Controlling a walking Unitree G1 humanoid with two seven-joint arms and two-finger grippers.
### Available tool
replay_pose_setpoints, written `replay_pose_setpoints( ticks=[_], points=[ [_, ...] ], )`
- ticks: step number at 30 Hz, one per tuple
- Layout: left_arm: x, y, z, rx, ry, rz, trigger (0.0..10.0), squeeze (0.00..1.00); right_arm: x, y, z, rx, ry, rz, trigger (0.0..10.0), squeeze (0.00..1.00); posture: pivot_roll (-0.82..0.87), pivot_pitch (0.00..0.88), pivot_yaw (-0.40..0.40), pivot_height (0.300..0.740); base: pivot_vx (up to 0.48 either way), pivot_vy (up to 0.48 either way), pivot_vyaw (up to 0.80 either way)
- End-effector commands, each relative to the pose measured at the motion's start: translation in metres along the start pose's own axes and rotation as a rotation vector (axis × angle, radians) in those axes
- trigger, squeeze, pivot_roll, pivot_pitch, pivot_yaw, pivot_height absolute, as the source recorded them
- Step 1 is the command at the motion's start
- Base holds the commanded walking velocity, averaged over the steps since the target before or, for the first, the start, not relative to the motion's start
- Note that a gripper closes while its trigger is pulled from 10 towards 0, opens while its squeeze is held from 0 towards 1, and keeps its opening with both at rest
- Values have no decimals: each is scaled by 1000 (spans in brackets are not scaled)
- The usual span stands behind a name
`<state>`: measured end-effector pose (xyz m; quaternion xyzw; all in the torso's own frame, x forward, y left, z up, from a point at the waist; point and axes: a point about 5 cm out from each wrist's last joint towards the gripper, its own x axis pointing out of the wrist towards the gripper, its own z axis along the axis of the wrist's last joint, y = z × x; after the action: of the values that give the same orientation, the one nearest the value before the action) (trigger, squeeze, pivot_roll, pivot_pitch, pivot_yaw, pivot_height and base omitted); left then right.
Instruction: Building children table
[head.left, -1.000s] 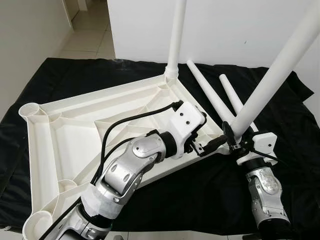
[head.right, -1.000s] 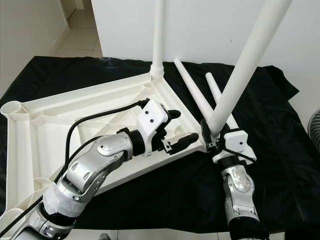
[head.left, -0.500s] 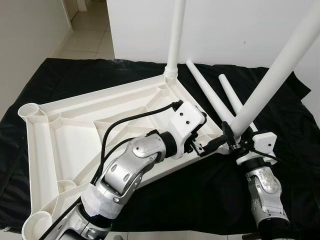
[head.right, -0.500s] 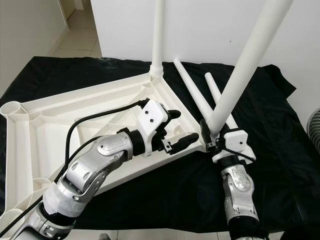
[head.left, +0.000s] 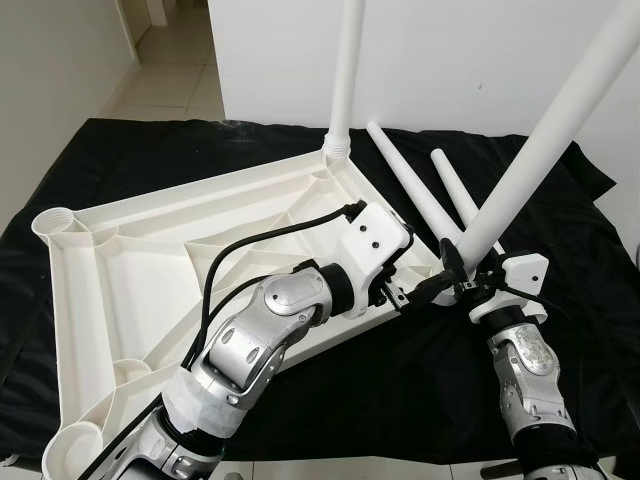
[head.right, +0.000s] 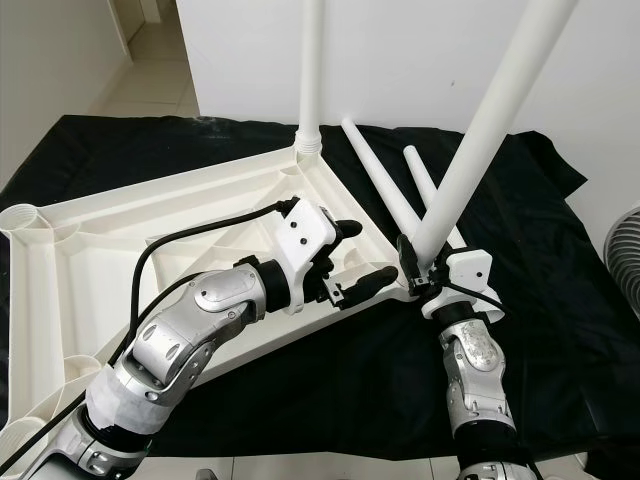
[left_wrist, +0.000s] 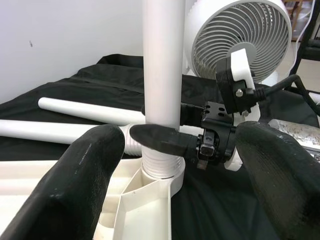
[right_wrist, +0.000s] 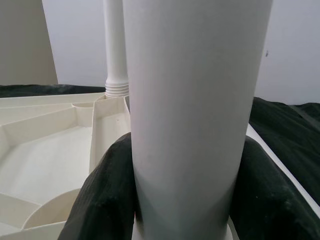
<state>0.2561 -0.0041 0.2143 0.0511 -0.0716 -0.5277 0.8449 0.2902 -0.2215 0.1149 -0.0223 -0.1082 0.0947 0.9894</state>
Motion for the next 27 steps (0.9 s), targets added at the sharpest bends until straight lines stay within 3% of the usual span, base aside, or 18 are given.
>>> replay_pose_setpoints(
  ticks=[1,6,18,23,27],
  points=[
    [1,-6,1,5,0,-64,10000,0,-52,0,-77,134,461,-82,10000,0,-115,107,59,740,0,0,0],
    [0,-7,1,2,0,-68,10000,0,-44,-3,-73,161,475,-110,10000,0,-117,108,61,740,0,0,0],
    [0,-8,1,-3,0,-69,10000,0,-44,0,-73,156,483,-108,10000,0,-116,108,57,740,0,0,0],
    [1,-8,1,-2,-1,-70,10000,0,-42,0,-69,123,454,-110,10000,0,-117,104,53,740,0,0,0],
    [2,-8,1,-1,-4,-68,10000,0,-44,2,-65,118,393,-196,10000,0,-118,105,49,740,0,0,0]
  ],
)
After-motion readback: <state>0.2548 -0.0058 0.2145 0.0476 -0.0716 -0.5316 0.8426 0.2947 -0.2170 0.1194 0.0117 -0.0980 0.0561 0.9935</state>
